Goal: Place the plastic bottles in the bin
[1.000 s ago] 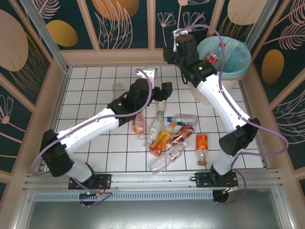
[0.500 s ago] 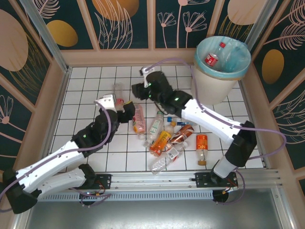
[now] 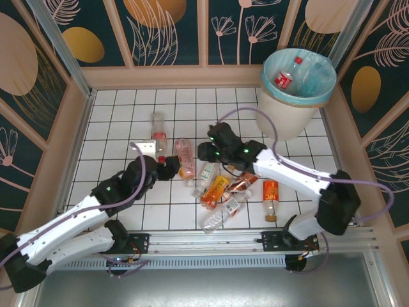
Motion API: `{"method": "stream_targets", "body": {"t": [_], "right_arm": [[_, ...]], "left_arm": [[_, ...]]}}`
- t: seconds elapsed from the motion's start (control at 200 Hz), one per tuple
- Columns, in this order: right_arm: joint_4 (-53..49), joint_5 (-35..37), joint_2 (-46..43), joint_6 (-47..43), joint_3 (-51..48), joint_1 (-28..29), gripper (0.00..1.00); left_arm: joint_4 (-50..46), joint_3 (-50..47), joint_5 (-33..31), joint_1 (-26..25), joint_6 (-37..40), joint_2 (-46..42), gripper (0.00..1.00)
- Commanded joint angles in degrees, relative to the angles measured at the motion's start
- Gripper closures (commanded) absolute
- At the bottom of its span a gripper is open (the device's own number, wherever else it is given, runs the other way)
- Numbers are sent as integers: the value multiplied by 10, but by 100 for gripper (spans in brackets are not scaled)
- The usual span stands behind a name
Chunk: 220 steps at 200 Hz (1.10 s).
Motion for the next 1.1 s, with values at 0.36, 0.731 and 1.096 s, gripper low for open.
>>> {"method": "stream_targets", "body": {"t": [0.36, 0.731, 1.096], "right_arm": [[-192, -53, -241, 180, -152, -39, 54], [-254, -77, -299, 183, -222, -66, 59], [-178, -94, -306, 163, -304, -118, 54]], "left_arm": [[22, 91, 87, -138, 147, 154, 26], [90, 93, 103, -283, 195, 240, 39], [101, 90, 111, -297, 254, 339, 39]]}}
